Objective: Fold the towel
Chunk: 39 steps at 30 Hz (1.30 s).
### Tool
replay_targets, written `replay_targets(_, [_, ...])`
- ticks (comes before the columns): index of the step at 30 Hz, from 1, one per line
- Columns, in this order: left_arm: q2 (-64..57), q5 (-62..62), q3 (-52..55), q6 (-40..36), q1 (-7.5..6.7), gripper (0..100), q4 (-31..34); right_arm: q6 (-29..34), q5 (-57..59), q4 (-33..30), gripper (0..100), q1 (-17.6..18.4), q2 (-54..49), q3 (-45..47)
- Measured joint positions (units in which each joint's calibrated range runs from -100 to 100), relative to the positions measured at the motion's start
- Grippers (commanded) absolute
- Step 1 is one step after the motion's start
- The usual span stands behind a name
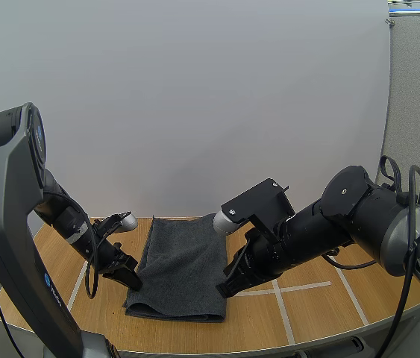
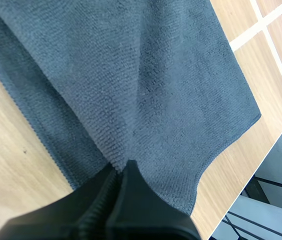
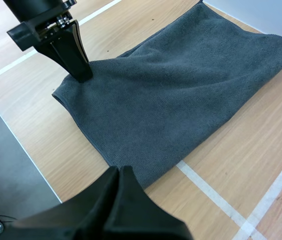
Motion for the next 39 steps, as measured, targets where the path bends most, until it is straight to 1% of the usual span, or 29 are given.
replay_targets(2, [0.0,0.0,0.0,0.1,0.02,2,0.0,0.0,0.0,0.0,0,0.0,0.0,0.0])
replay_targets(4, [0.0,0.0,0.1,0.4,0.02,9,0.0,0.0,0.0,0.0,0,0.0,0.0,0.0])
replay_targets(7, [0.0,0.0,0.1,0.9,0.02,30,-0.2,0.0,0.0,0.0,0,0.0,0.0,0.0])
replay_targets(8, [0.0,0.0,0.1,0.9,0.02,48,-0.2,0.0,0.0,0.0,0,0.0,0.0,0.0])
replay_targets(9, [0.0,0.0,0.1,1.0,0.02,60,-0.2,0.0,0.0,0.0,0,0.0,0.0,0.0])
replay_targets(10, [0.0,0.0,0.1,1.0,0.02,76,-0.2,0.0,0.0,0.0,0,0.0,0.0,0.0])
replay_targets(12, [0.0,-0.4,0.2,1.0,0.02,94,-0.2,0.0,0.0,0.0,0,0.0,0.0,0.0])
replay_targets(13, [0.0,-0.9,0.2,1.1,0.02,99,-0.2,0.0,0.0,0.0,0,0.0,0.0,0.0])
replay_targets(14, [0.0,-0.9,0.2,1.1,0.02,100,-0.2,0.0,0.0,0.0,0,0.0,0.0,0.0])
replay_targets(21, [0.0,-1.1,0.2,1.3,0.02,100,-0.9,0.0,0.0,0.0,0,0.0,0.0,0.0])
replay_targets(23, [0.0,-0.7,0.2,1.6,0.02,94,-1.1,0.0,0.0,0.0,0,0.0,0.0,0.0])
replay_targets(25, [0.0,-0.3,0.2,2.2,0.02,85,-1.3,-0.3,-1.4,0.0,0,0.0,0.0,0.0])
replay_targets(27, [-2.2,-0.1,-0.7,3.0,0.09,72,-5.1,-1.3,-8.3,1.0,0,0.0,1.4,0.0])
replay_targets(28, [-2.2,-0.1,-0.7,3.0,0.09,68,-5.3,-1.4,-8.5,1.1,0,0.0,1.5,0.0])
replay_targets(29, [-4.0,-0.1,-0.8,3.6,0.17,60,-5.7,-1.9,-9.3,1.7,0,0.0,2.3,0.0])
replay_targets(30, [-4.2,-0.1,-0.8,3.7,0.17,55,-5.8,-2.0,-9.2,1.8,0,0.0,2.5,0.0])
replay_targets(31, [-5.1,0.0,-0.8,4.0,0.17,42,-6.0,-2.4,-9.8,2.3,0,0.0,3.3,0.0])
replay_targets(32, [-5.5,0.0,-0.8,4.5,0.17,31,-6.0,-2.6,-9.8,2.7,0,0.0,4.1,0.0])
replay_targets(33, [-6.1,0.0,-0.9,5.0,0.17,16,-6.0,-3.2,-10.3,3.5,0,0.0,5.2,0.0])
replay_targets(34, [-6.2,0.0,-0.9,5.1,0.17,16,-6.0,-3.2,-10.3,3.5,0,0.0,5.7,0.0])
replay_targets(35, [-7.1,0.0,-1.0,5.7,0.17,0,-6.1,-3.8,-10.5,4.2,0,0.0,6.9,0.0])
replay_targets(39, [-8.2,0.2,-1.0,6.8,0.17,0,-7.6,-5.6,-10.5,5.4,0,0.0,13.5,-0.5])
